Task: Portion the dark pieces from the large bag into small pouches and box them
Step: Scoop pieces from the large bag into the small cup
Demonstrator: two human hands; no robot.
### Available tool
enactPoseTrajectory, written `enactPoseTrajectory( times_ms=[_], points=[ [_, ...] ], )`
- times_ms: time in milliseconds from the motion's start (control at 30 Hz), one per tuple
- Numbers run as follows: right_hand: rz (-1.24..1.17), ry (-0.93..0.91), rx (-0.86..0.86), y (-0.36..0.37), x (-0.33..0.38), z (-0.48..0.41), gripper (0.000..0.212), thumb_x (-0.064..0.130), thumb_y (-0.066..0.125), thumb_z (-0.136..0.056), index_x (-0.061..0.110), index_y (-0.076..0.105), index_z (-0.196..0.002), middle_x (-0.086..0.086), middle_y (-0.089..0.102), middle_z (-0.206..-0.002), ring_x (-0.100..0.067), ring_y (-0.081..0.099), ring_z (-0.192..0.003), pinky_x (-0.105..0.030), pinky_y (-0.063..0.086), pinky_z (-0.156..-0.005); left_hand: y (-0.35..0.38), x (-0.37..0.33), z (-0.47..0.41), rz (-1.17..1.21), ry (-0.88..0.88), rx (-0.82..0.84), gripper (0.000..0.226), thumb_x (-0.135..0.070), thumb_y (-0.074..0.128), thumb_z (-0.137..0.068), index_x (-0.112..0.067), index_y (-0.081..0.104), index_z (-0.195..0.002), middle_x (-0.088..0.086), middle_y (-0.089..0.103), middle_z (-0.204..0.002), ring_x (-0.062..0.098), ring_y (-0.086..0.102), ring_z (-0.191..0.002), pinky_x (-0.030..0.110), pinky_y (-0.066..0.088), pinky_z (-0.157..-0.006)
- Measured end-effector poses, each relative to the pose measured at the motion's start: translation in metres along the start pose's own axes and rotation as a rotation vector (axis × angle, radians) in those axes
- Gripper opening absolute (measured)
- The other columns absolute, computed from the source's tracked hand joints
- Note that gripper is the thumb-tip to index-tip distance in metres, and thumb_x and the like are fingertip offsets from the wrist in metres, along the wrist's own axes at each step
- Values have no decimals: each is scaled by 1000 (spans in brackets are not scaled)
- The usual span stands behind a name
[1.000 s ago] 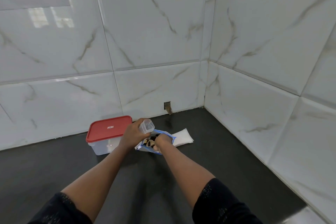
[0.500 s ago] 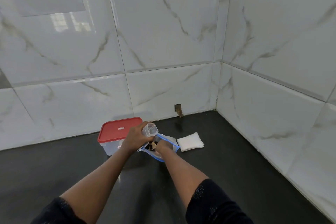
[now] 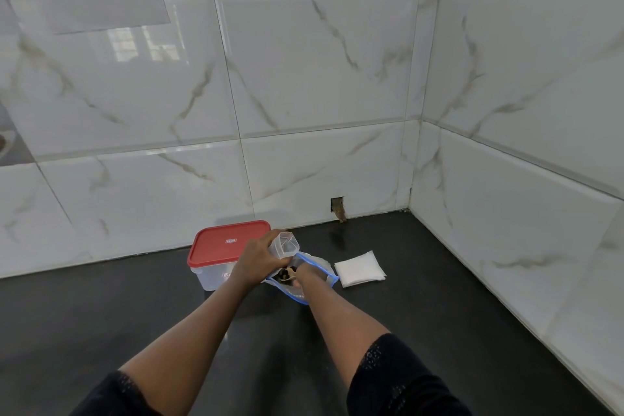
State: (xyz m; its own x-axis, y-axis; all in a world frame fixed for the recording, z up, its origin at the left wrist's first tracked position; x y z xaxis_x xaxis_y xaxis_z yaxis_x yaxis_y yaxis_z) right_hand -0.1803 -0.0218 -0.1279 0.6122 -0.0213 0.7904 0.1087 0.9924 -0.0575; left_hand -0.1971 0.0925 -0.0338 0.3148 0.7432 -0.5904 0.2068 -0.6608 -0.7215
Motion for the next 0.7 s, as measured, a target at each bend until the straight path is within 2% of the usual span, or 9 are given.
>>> enactPoseTrajectory(
  times_ms=[167,233,267,333,400,467,533,633,700],
  points=[
    [41,-18,10,-3,4,14,40,25,49,-97,7,46,-132,-7,53,-123,-15,52,-113,-22,42,-101,5,-1,1,25,-3,1,49,-20,81,-70,-11,62,-114,4,68,-102,15,59,-86,20,45,-76],
    [22,-35,-5,-7,7,13,38,20,45,-99,7,45,-135,-6,52,-129,-15,51,-117,-22,42,-101,6,-2,1,41,-13,-1,53,-27,80,-67,-11,62,-114,3,67,-104,15,59,-88,20,42,-76],
    [11,-51,18,-5,8,11,38,17,42,-100,6,43,-136,-3,51,-125,-14,53,-110,-22,44,-97,7,-3,0,51,-17,-2,54,-30,78,-66,-11,62,-115,3,67,-105,16,59,-89,20,41,-76],
    [-88,-68,92,0,7,13,39,13,38,-100,2,41,-137,-3,45,-110,-12,51,-89,-19,48,-76,10,-5,-1,62,-28,3,52,-25,78,-69,-12,61,-116,2,66,-106,15,59,-91,19,40,-78],
    [-207,-39,89,-3,1,15,39,11,38,-100,-1,41,-137,-5,44,-106,-14,48,-90,-16,43,-63,13,-8,-2,51,-34,21,48,-18,77,-72,-13,60,-117,-2,64,-103,13,57,-91,16,39,-75],
    [-215,-62,68,-5,5,17,39,11,39,-99,0,41,-137,-7,50,-113,-15,49,-97,-20,47,-68,16,-12,-4,54,-32,44,46,-16,75,-73,-15,60,-116,-5,61,-97,13,56,-88,9,37,-69],
    [-173,-50,5,-11,11,16,37,10,42,-98,1,45,-134,-11,55,-126,-21,56,-106,-27,52,-84,19,-15,-7,62,-33,65,45,-16,73,-74,-16,58,-117,-5,60,-97,12,55,-87,11,38,-69],
    [-240,-17,5,-23,17,27,33,4,39,-98,-2,47,-130,-20,58,-122,-30,60,-110,-32,52,-79,24,-19,-10,87,-57,41,46,-14,70,-73,-17,57,-118,0,64,-105,15,57,-90,20,41,-75],
    [-314,-47,1,-29,23,33,34,7,37,-100,-1,45,-132,-20,55,-129,-31,58,-116,-35,53,-88,27,-23,-12,106,-62,19,46,-11,68,-73,-15,58,-117,2,65,-106,16,57,-90,21,41,-75]
  ],
)
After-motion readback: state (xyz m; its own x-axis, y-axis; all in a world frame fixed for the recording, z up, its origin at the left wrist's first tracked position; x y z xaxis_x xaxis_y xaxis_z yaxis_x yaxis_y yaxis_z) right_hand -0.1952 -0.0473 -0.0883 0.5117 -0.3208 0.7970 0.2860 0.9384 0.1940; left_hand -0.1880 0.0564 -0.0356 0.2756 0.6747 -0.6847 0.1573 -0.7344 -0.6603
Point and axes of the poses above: each hand's wrist, its own z-axis away from the middle knuckle, its own y-axis out of the palm, x = y × z, the point moved 6 cm from there along -z, towards the middle knuckle
